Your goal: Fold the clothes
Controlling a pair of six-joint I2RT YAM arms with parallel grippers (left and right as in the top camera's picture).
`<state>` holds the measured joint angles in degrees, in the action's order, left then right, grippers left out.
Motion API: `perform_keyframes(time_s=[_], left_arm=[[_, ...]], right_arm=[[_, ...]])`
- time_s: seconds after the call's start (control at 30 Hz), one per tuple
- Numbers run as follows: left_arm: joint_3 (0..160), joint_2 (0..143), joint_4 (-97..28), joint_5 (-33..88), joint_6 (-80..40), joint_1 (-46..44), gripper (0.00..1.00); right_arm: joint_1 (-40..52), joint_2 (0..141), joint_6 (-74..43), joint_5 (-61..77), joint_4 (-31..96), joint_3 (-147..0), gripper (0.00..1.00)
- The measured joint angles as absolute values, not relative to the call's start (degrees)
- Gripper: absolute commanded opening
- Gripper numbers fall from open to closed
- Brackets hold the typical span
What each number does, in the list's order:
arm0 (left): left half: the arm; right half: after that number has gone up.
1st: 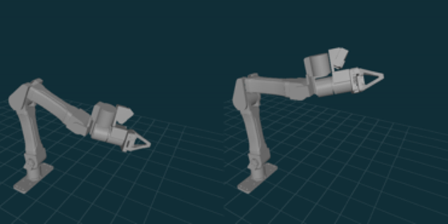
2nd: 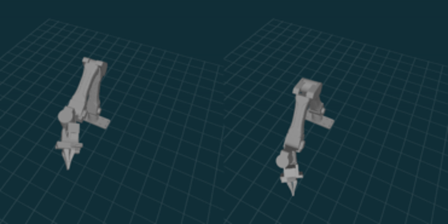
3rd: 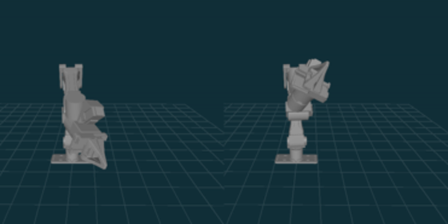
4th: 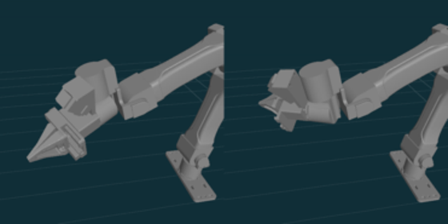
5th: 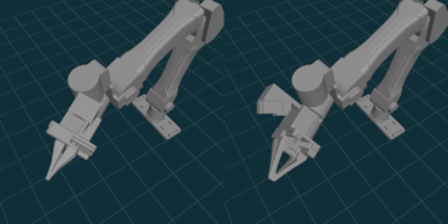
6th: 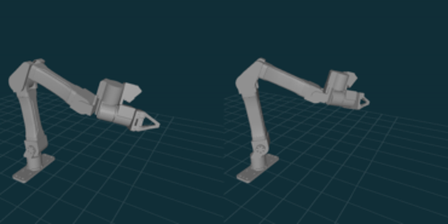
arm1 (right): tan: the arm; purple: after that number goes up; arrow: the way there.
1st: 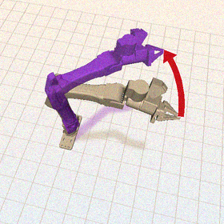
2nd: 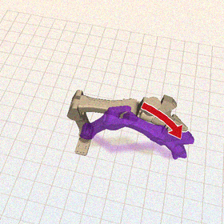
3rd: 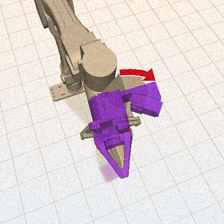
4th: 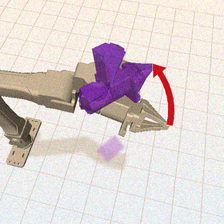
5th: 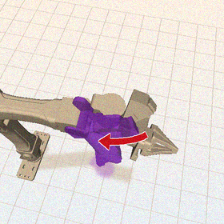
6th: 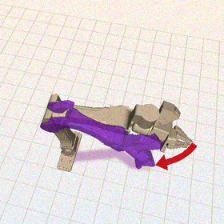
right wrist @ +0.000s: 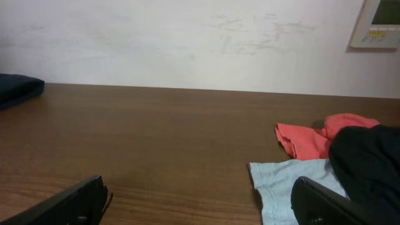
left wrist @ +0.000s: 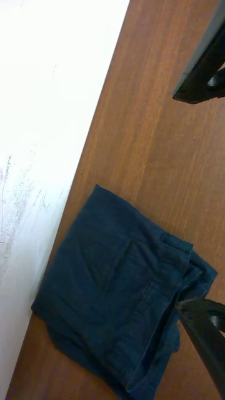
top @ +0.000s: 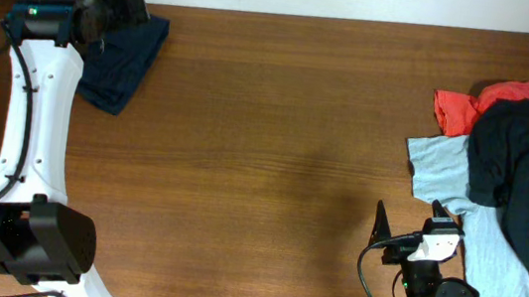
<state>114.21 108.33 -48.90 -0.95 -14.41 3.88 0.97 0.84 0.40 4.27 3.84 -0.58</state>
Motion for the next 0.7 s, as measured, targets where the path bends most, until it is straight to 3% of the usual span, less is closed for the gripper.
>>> perform_keyframes(time_s=[0.7], left_arm=[[113.7, 104.8, -48.8, -1.0, -14.4, 2.8, 0.99]], right_arm=[[1.0, 0.8, 0.4, 4.3, 3.8, -0.6, 0.99]])
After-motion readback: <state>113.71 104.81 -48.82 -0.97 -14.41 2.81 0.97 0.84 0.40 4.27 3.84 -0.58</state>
